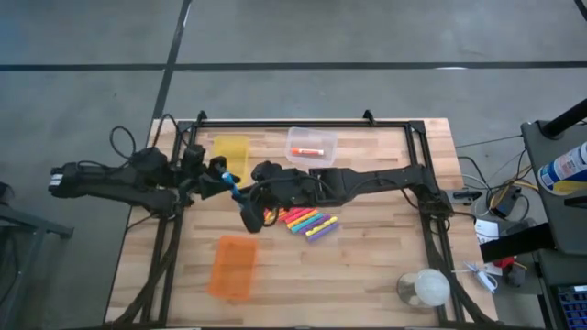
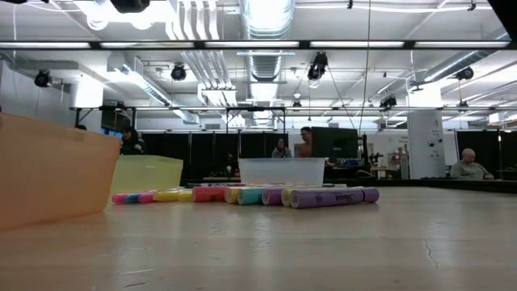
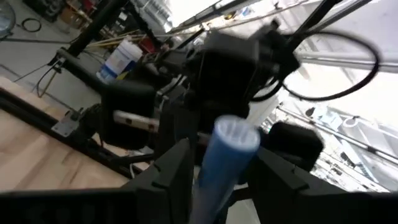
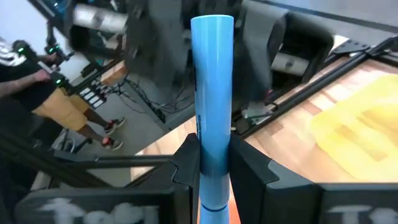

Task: Pick & Place Markers
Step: Put the blue highlighter into the orange bin

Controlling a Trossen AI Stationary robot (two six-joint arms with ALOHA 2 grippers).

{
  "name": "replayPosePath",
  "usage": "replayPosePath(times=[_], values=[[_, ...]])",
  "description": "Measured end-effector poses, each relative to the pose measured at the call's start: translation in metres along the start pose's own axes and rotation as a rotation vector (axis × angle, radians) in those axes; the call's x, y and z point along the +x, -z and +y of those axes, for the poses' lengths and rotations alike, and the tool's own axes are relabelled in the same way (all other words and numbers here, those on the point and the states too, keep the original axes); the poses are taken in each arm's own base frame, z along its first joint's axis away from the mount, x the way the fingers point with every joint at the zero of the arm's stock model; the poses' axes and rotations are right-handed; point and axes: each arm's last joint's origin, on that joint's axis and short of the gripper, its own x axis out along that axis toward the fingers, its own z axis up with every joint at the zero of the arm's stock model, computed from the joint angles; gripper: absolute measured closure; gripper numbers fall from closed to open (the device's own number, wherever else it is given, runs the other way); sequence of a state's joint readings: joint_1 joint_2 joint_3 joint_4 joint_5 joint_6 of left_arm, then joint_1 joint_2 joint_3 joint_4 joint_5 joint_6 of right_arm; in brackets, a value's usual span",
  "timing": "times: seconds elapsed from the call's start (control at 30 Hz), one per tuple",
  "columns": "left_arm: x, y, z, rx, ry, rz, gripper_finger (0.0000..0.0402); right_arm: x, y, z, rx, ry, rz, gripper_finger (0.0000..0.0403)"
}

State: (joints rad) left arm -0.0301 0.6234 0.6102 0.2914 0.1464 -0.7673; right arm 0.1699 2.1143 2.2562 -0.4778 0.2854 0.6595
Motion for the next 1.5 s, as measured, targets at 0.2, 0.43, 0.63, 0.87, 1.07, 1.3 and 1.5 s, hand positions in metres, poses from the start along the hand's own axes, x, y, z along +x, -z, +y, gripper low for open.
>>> replayPosePath(times=[0.2, 0.43, 0.63, 0.87, 1.07, 1.3, 1.5], values=[[-0.002, 0.000, -0.001, -0.046, 0.017, 0.001, 0.0258, -0.001, -0.002, 0.003, 0.003, -0.019, -0.017, 0.0345], [-0.004, -0.001, -0.003, -0.055, 0.017, -0.017, 0.0296, -0.002, -0.004, 0.003, 0.005, -0.019, -0.026, 0.0338], [-0.005, 0.000, -0.002, -0.077, 0.002, -0.014, 0.0349, -0.002, -0.002, 0.003, 0.045, -0.016, -0.004, 0.0300], [-0.008, 0.005, 0.001, -0.164, -0.026, 0.068, 0.0348, -0.006, 0.016, 0.002, 0.001, -0.024, 0.190, 0.0239], [-0.015, 0.021, 0.004, -0.312, -0.089, 0.243, 0.0341, -0.016, 0.038, 0.001, -0.097, 0.018, 0.405, 0.0211], [-0.021, 0.053, 0.006, -0.503, -0.267, 0.471, 0.0339, -0.034, 0.060, -0.016, -0.213, 0.233, 0.649, 0.0214], [-0.021, 0.082, 0.003, -0.648, -0.457, 0.588, 0.0338, -0.047, 0.066, -0.032, -0.313, 0.448, 0.741, 0.0223]])
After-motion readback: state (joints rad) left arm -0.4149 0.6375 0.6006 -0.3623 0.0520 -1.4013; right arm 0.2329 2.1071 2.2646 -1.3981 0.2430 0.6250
